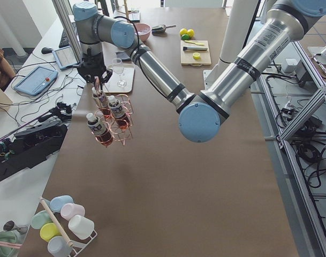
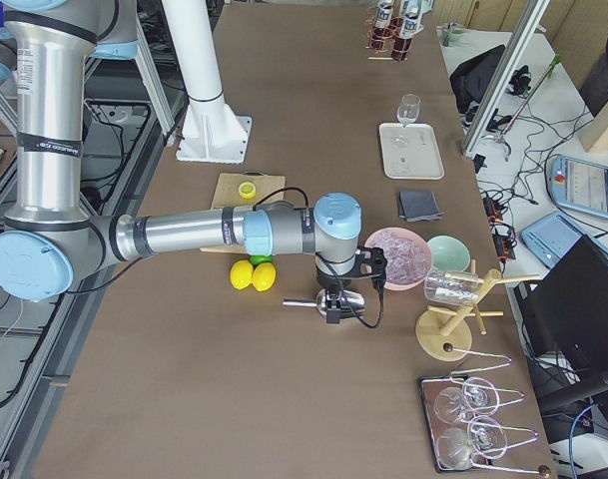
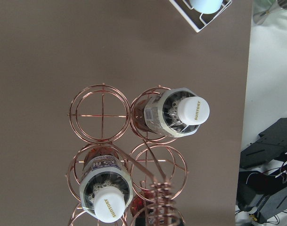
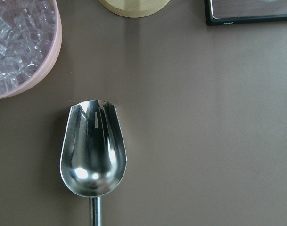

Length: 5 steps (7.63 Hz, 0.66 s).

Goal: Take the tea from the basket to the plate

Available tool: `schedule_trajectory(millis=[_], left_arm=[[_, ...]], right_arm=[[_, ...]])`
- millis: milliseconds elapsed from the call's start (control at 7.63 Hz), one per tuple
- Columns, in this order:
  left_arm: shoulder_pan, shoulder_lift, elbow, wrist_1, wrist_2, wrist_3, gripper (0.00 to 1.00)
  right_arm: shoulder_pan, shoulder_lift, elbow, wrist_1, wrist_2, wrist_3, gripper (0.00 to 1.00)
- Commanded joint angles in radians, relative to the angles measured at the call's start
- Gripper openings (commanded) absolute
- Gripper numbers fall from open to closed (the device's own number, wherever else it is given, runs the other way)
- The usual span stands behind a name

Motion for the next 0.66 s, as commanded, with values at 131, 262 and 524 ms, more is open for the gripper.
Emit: schedule_trajectory(millis=[131, 262, 524], left_arm=[[0.237, -0.144, -0.206, 0.143, 0.003, -0.301, 0.0], [0.314, -0.161, -0.247, 0.144, 0.006, -0.336, 0.0], [0.394, -0.196, -0.302, 0.147, 0.066, -0.425, 0.0]], right_arm=[[0.015, 0.001, 0.014, 0.0, 0.003, 0.0, 1.0], [0.015, -0.001, 0.013, 0.0, 0.004, 0.0, 1.0], [0.015, 0.001, 0.013, 0.0, 0.008, 0.0, 1.0]])
